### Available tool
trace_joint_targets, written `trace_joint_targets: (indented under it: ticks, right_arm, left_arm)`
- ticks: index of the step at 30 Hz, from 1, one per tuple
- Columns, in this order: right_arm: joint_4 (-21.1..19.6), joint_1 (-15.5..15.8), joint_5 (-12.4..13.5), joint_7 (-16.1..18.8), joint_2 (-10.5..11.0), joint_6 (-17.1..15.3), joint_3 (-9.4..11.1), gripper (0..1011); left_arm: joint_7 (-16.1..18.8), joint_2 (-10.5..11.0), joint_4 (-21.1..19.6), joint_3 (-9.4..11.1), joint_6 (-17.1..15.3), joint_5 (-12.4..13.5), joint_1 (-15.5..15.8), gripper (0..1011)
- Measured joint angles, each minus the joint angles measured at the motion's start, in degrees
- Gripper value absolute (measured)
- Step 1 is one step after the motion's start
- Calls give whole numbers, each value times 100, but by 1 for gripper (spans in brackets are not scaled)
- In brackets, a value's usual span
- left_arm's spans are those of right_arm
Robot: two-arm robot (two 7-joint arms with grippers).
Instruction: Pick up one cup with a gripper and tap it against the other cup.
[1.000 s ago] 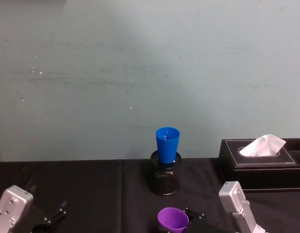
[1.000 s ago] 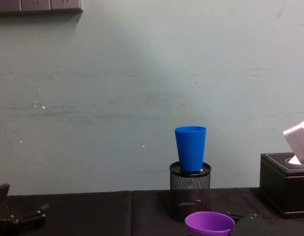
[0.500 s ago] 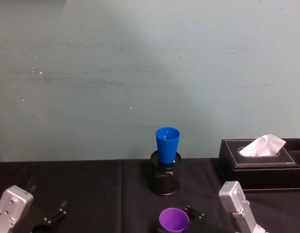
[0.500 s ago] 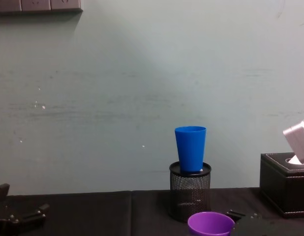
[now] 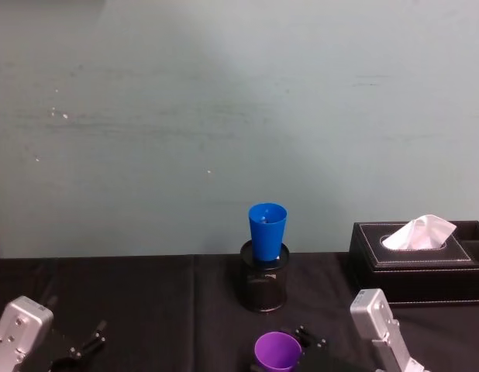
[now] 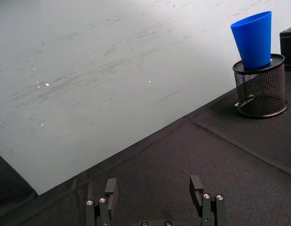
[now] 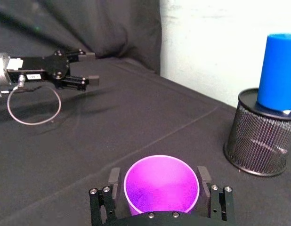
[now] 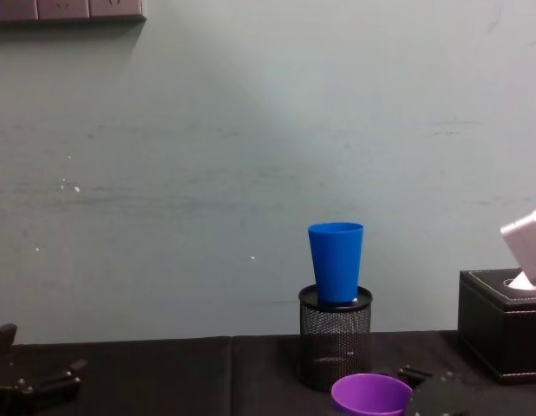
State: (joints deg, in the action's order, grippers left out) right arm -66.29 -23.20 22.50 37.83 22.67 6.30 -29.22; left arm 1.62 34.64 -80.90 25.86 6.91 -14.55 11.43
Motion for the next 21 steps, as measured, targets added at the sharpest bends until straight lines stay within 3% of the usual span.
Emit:
trace_joint_targets:
  ticks: [7, 12, 16, 17, 21]
  right_arm:
    - [-153, 86, 42, -68, -12, 179, 109, 1004]
    - [-427, 217, 82, -337, -42, 364, 309, 1004]
    - [-735, 406, -2, -902, -107, 412, 579, 1004]
    - [-735, 406, -2, -902, -107, 412, 579, 1004]
    - [-980, 594, -217, -1552, -199, 314, 804, 1004]
  left_arm:
    - [0, 0, 0, 0, 0, 0, 0, 1000]
    - [0, 0, 0, 0, 0, 0, 0, 1000]
    - [0, 0, 0, 0, 0, 0, 1, 1000]
    - [0, 0, 0, 0, 0, 0, 0, 1000]
    - [0, 0, 0, 0, 0, 0, 0, 1000]
